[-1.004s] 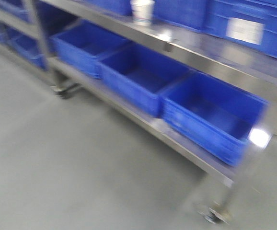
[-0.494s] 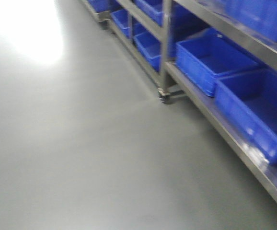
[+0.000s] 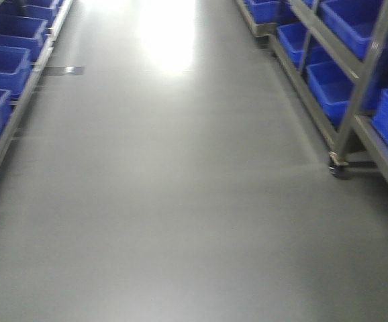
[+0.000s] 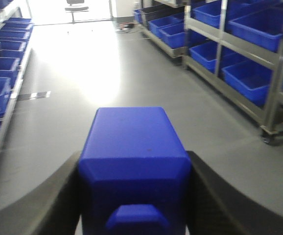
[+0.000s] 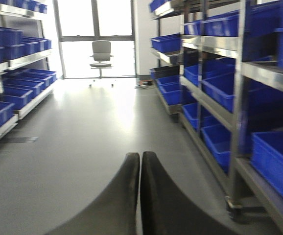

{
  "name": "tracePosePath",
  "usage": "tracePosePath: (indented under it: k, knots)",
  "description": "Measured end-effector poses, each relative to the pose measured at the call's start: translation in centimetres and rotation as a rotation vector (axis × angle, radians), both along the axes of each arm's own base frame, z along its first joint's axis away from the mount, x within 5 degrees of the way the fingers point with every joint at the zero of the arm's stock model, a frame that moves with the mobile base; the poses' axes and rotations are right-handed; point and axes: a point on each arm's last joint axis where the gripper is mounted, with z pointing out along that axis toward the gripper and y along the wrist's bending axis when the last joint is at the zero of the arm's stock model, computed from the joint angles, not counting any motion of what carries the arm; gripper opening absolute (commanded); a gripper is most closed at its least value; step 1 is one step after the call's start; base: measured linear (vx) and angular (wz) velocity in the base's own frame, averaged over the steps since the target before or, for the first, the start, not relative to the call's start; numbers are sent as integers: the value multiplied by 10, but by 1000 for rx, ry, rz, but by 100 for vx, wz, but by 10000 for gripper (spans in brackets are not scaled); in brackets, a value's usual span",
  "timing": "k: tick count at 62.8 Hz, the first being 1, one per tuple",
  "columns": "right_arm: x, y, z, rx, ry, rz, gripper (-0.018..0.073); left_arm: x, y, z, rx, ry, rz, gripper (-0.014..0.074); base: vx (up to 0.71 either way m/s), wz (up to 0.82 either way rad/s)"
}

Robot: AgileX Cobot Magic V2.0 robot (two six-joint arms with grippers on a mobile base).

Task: Pour parts from conveyor to right shelf
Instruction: 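Turn the base into the aisle between blue-bin shelves, then drive down the shelf aisle toward the window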

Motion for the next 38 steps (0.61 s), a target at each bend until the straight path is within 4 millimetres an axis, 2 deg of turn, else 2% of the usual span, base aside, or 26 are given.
tracePosePath:
  k: [18, 38]
  knots:
    - [0, 0, 0, 0, 0, 0, -10, 0, 0, 0, 0, 0, 0, -6, 17, 38]
    - [0, 0, 0, 0, 0, 0, -10, 0, 0, 0, 0, 0, 0, -6, 26, 0]
